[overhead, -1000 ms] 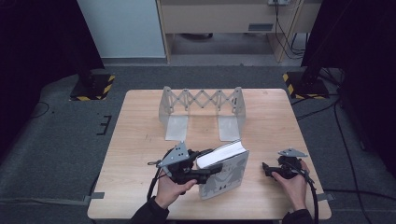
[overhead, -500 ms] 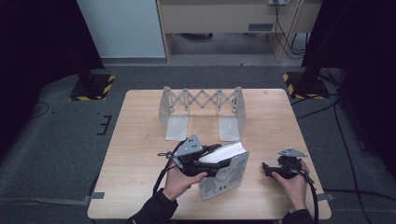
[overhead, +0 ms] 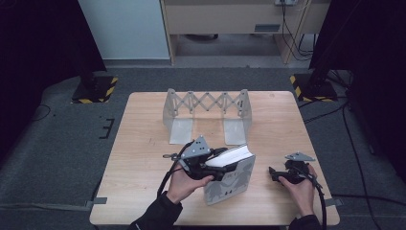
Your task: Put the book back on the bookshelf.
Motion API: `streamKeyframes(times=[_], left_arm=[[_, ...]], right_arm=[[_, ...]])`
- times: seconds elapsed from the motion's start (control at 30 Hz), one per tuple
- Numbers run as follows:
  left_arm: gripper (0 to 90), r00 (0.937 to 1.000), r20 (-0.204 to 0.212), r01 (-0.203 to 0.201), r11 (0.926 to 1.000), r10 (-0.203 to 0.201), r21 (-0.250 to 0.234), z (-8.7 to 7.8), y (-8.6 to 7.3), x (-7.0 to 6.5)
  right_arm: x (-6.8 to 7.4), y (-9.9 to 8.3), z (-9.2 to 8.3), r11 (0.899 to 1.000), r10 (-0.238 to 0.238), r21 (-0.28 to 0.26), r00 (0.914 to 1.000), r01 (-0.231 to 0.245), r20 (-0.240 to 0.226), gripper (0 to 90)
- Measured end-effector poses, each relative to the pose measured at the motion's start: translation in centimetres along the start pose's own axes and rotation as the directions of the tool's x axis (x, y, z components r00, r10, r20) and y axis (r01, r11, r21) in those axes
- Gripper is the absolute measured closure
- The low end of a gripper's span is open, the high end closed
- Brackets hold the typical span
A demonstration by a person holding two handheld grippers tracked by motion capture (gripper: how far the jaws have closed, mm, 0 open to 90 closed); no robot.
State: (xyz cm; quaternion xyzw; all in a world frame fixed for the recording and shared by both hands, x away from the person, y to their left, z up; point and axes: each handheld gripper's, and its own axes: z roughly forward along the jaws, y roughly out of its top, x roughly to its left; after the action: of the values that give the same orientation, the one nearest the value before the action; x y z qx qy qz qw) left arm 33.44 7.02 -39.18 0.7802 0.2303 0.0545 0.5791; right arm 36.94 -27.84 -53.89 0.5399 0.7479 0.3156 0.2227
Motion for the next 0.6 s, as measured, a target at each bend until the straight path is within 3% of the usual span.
streamKeyframes(times=[0.07,0.23,0.37,0.5,0.6], left_arm=[[38.2,0.9993,-0.01,-0.036,0.9981,0.036,0.05,0.4,0.3,-0.1],[38.6,0.9987,-0.016,-0.047,0.9956,0.048,0.08,0.9,0.5,-0.3],[40.5,0.9993,-0.015,-0.034,0.9948,0.035,0.096,1.0,0.6,-0.1],[38.4,0.9998,-0.005,-0.017,0.9877,0.018,0.156,1.3,1.0,0.0],[39.5,0.9998,-0.006,-0.018,0.988,0.019,0.154,1.3,0.9,0.0]], right_arm=[[0.0,0.0,0.0,1.0,0.0,0.0,1.0,0.0,0.0,4.8],[0.0,0.0,0.0,1.0,0.0,0.0,1.0,0.0,0.0,4.8],[0.0,0.0,0.0,1.0,0.0,0.0,1.0,0.0,0.0,4.8],[0.0,0.0,0.0,1.0,0.0,0.0,1.0,0.0,0.0,4.8],[0.0,0.0,0.0,1.0,0.0,0.0,1.0,0.0,0.0,4.8]])
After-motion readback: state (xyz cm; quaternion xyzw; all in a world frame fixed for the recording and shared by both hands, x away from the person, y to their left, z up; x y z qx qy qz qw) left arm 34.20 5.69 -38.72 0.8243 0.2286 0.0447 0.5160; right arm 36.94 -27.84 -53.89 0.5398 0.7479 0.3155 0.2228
